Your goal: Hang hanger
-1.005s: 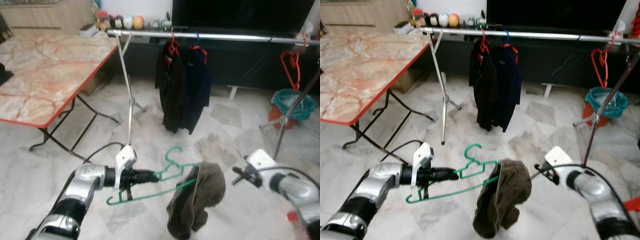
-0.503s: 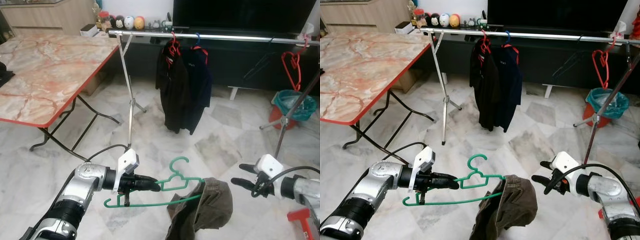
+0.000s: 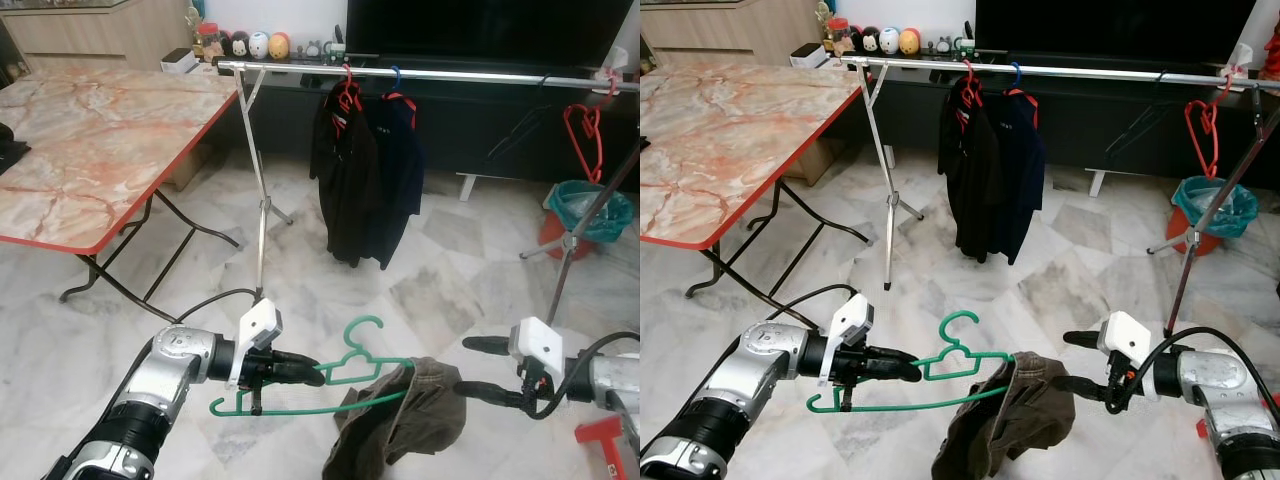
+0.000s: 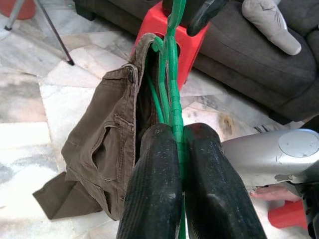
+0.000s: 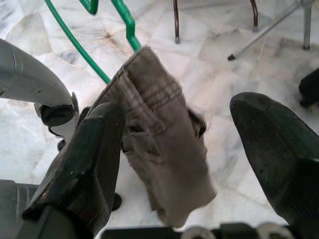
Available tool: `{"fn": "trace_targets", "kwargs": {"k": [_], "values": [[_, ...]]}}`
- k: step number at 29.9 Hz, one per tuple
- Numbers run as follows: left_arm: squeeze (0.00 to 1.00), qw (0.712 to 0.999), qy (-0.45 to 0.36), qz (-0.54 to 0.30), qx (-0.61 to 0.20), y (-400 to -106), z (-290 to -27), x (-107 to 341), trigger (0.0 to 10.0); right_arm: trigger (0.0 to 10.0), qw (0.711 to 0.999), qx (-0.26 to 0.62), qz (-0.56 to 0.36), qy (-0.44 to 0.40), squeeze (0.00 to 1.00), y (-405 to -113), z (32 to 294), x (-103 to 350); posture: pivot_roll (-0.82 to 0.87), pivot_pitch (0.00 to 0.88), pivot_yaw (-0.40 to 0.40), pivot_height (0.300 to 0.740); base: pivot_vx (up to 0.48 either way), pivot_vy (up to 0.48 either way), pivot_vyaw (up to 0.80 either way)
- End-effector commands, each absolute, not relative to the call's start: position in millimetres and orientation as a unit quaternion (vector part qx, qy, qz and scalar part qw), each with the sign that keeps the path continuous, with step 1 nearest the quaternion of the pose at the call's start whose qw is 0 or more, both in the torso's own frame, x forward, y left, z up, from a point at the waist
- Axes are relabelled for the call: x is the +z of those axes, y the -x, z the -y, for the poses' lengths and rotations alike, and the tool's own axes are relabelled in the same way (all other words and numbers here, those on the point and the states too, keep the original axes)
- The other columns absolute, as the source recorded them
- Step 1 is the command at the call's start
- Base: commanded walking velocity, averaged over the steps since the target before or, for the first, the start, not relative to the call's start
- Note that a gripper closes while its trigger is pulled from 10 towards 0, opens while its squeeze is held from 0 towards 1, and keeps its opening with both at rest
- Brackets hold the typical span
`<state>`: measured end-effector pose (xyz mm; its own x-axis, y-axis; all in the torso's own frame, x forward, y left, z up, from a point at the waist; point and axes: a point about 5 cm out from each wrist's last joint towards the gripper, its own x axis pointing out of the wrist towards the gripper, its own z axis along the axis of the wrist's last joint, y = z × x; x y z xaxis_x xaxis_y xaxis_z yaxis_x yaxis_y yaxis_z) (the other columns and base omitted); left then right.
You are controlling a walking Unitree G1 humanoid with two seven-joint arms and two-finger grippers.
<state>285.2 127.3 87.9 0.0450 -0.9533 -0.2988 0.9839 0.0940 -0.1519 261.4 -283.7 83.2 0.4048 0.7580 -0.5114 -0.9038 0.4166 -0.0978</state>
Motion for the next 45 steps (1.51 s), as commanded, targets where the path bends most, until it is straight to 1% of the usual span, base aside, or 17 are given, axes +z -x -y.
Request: {"fn": "trace_targets", "kwargs": {"k": [1,4,9,10,12,15,21,28,33,37,41,42,43,44,45], "values": [[0.00,0.712,-0.042,-0.134,-0.688,-286,-123,99,10.0,10.0,0.807,0.521,-0.193,0.201,0.00,-265,280,87,0.07,0.000,-0.009,0.740,0.000,0.000,0.00],[0.00,0.707,-0.044,-0.133,-0.693,-284,-122,100,10.0,10.0,0.789,0.541,-0.200,0.211,0.00,-263,276,84,0.07,0.000,-0.012,0.740,0.000,0.000,0.00],[0.00,0.701,-0.045,-0.130,-0.700,-282,-120,104,10.0,10.0,0.778,0.553,-0.197,0.223,0.00,-264,269,81,0.08,0.000,-0.013,0.740,0.000,0.000,0.00],[0.00,0.697,-0.046,-0.129,-0.704,-281,-119,105,10.0,10.0,0.765,0.566,-0.197,0.233,0.00,-263,266,79,0.08,0.000,-0.013,0.740,0.000,0.000,0.00],[0.00,0.695,-0.047,-0.128,-0.706,-281,-118,105,10.0,10.0,0.760,0.571,-0.199,0.236,0.00,-263,265,79,0.08,0.000,-0.013,0.740,0.000,0.000,0.00],[0.00,0.691,-0.048,-0.127,-0.710,-280,-117,107,10.0,10.0,0.744,0.589,-0.199,0.247,0.00,-261,262,77,0.08,0.000,-0.013,0.740,0.000,0.000,0.00],[0.00,0.685,-0.049,-0.125,-0.716,-278,-114,109,10.0,10.0,0.727,0.598,-0.213,0.262,0.00,-260,259,71,0.08,0.000,-0.013,0.740,0.000,0.000,0.00],[0.00,0.678,-0.050,-0.122,-0.723,-275,-113,112,10.0,10.0,0.727,0.600,-0.213,0.257,0.00,-260,255,67,0.08,0.000,-0.010,0.740,0.000,0.000,0.00],[0.00,0.668,-0.048,-0.115,-0.733,-273,-108,115,10.0,10.0,0.738,0.583,-0.208,0.267,0.00,-263,251,62,0.08,0.000,-0.010,0.740,0.000,0.000,0.00],[0.00,0.665,-0.049,-0.112,-0.737,-272,-106,117,10.0,10.0,0.732,0.591,-0.213,0.264,0.00,-261,249,59,0.08,0.000,-0.010,0.740,0.000,0.000,0.00],[0.00,0.665,-0.049,-0.109,-0.737,-272,-105,119,10.0,10.0,0.732,0.593,-0.213,0.260,0.00,-261,247,58,0.08,0.000,-0.010,0.740,0.000,0.000,0.00],[0.00,0.665,-0.049,-0.109,-0.738,-272,-105,119,10.0,5.4,0.732,0.592,-0.213,0.260,0.00,-262,247,58,0.08,0.000,-0.010,0.740,0.000,0.000,0.00],[0.00,0.665,-0.050,-0.109,-0.738,-272,-105,119,10.0,4.0,0.733,0.592,-0.214,0.259,0.00,-262,247,58,0.09,0.000,-0.008,0.740,0.000,0.000,0.00],[0.00,0.664,-0.050,-0.109,-0.738,-272,-105,120,10.0,0.0,0.731,0.595,-0.216,0.256,0.00,-262,246,58,0.09,0.000,-0.008,0.740,0.000,0.000,0.00],[0.00,0.664,-0.050,-0.109,-0.738,-272,-105,120,10.0,0.0,0.730,0.596,-0.217,0.255,0.00,-262,246,58,0.09,0.000,-0.008,0.740,0.000,0.000,0.00]]}}
